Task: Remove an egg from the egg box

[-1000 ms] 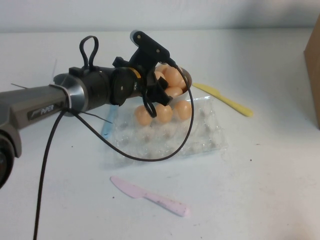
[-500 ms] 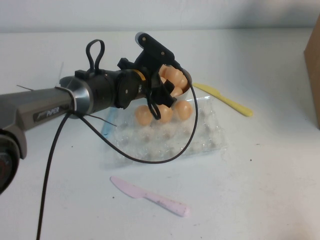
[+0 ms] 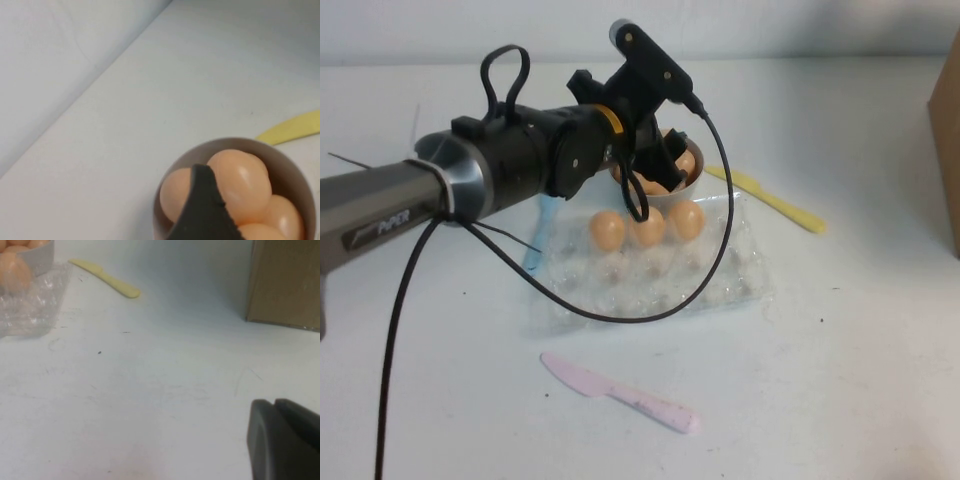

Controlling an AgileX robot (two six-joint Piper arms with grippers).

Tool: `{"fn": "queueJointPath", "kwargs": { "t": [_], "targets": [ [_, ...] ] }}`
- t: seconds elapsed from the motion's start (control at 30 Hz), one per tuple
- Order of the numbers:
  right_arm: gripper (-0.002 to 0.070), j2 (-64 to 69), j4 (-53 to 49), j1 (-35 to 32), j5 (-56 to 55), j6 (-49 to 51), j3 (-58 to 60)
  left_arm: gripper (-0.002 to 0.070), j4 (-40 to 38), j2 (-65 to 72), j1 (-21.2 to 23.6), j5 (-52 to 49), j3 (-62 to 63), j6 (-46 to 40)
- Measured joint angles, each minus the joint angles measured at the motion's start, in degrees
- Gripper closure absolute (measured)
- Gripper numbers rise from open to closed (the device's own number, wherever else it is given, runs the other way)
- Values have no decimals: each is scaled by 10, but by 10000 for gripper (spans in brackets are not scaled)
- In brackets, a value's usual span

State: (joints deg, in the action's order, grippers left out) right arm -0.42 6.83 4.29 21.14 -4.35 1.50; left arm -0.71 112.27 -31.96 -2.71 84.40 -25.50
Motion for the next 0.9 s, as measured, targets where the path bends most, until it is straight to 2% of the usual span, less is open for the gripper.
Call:
{"fn": "queueJointPath", "kwargs": {
  "t": [0.2, 0.3, 0.37, 0.47, 0.53, 0.63, 0.9],
  "targets": [
    [693, 0, 0, 0, 0, 0, 0, 239, 43, -50, -6, -45, 0, 0],
    [693, 0, 0, 0, 0, 0, 0, 294, 62, -81, -6, -76, -10, 3],
    [693, 0, 0, 0, 0, 0, 0, 384, 72, -113, -6, -84, -37, 8],
    [693, 0, 0, 0, 0, 0, 0, 564, 82, -170, -5, -77, -103, 17],
    [693, 0, 0, 0, 0, 0, 0, 629, 82, -219, -2, -58, -162, 26],
    [693, 0, 0, 0, 0, 0, 0, 662, 84, -298, 6, -20, -248, 57],
    [693, 0, 0, 0, 0, 0, 0, 675, 84, -500, 23, 65, -445, 138]
  ]
}}
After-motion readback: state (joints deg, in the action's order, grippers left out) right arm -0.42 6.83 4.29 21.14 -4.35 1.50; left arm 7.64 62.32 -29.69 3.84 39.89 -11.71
